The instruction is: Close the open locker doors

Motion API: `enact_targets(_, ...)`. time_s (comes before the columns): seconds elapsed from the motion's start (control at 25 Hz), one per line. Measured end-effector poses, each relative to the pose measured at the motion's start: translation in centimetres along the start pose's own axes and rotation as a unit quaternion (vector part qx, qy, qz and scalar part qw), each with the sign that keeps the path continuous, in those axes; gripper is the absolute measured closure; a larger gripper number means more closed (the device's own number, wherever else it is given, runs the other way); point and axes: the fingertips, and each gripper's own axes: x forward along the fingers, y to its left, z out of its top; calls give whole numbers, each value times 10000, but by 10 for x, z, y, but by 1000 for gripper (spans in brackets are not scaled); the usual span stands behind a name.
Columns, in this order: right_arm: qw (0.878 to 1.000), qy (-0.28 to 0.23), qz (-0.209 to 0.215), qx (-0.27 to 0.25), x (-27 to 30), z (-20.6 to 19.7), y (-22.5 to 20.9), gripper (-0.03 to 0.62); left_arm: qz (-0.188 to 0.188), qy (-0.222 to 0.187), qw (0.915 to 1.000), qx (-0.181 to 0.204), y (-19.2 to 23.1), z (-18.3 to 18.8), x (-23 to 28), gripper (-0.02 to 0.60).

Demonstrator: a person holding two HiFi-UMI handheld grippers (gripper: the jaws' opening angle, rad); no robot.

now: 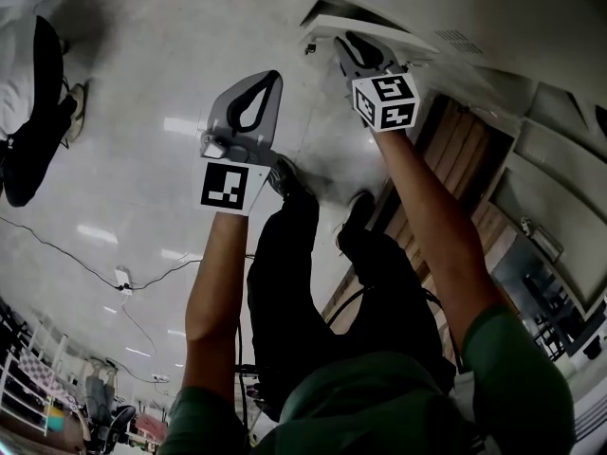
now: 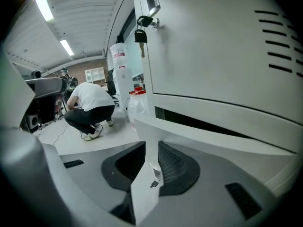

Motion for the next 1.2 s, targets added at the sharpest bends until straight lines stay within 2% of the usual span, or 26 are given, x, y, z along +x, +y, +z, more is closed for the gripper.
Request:
enact_targets(0.24,9989,35,-356,311,17,12,-25,516,39,-7,10000,27,7,11,1,581)
enact_targets(0.4,9981,133,-544,239,22,18,-39,518,76,-35,9999,70,10,23,0,580)
enact_targets(0.44,9981,180,-558,213,23,18,-40,542,84,-43,9999,90,10,27,-1,580)
enact_targets(0.68,9976,307,-508,351,15,30,-35,542,110,-68,9997,196,8,56,-10,581)
enact_targets(0.92,9986,140,-292,427,-17,68,-9,550,38,-201,9991,362,-2,104,-18,581)
enact_targets(1.2,9977,-492,-82,450,-102,143,31,586,-177,-383,9979,500,-28,185,-36,581)
